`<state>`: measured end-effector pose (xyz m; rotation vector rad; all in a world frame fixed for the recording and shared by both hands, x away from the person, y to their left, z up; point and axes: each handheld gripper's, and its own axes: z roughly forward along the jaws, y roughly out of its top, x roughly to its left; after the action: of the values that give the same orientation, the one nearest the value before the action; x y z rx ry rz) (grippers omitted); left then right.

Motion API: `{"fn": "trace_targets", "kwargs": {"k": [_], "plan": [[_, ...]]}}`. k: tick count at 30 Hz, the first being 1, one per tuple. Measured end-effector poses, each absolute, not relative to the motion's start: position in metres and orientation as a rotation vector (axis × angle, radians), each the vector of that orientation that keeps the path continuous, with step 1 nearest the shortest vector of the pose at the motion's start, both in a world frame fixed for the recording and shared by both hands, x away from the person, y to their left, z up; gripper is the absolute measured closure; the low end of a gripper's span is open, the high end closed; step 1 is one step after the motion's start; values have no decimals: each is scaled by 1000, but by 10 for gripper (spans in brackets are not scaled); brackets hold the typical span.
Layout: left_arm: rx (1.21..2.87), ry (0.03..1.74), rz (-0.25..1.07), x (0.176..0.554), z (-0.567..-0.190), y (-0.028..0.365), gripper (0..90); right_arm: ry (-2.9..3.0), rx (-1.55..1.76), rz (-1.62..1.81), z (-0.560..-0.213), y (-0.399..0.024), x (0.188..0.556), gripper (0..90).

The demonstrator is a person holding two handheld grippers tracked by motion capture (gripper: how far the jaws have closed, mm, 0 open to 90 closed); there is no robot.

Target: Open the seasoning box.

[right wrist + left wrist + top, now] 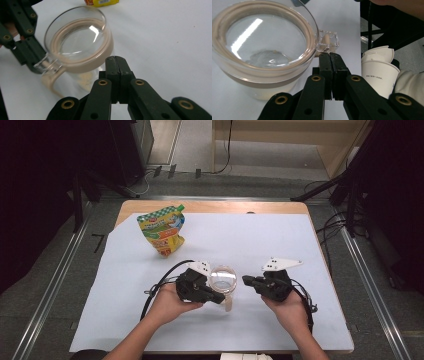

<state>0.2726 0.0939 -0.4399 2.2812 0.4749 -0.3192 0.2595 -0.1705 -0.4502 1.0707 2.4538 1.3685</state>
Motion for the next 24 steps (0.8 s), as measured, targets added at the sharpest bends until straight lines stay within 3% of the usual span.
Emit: {"fn": "trace_targets", "kwargs": {"k": [12,17,24], "plan": [[2271,493,-224,272,-417,121,815,2533,1017,1405,-446,-159,211,900],[2233,520,-208,277,-413,133,721,2595,966,1420,-449,-147,203,900],[2147,617,-225,288,-408,153,497,2626,947,1424,-455,-135,201,900]]}}
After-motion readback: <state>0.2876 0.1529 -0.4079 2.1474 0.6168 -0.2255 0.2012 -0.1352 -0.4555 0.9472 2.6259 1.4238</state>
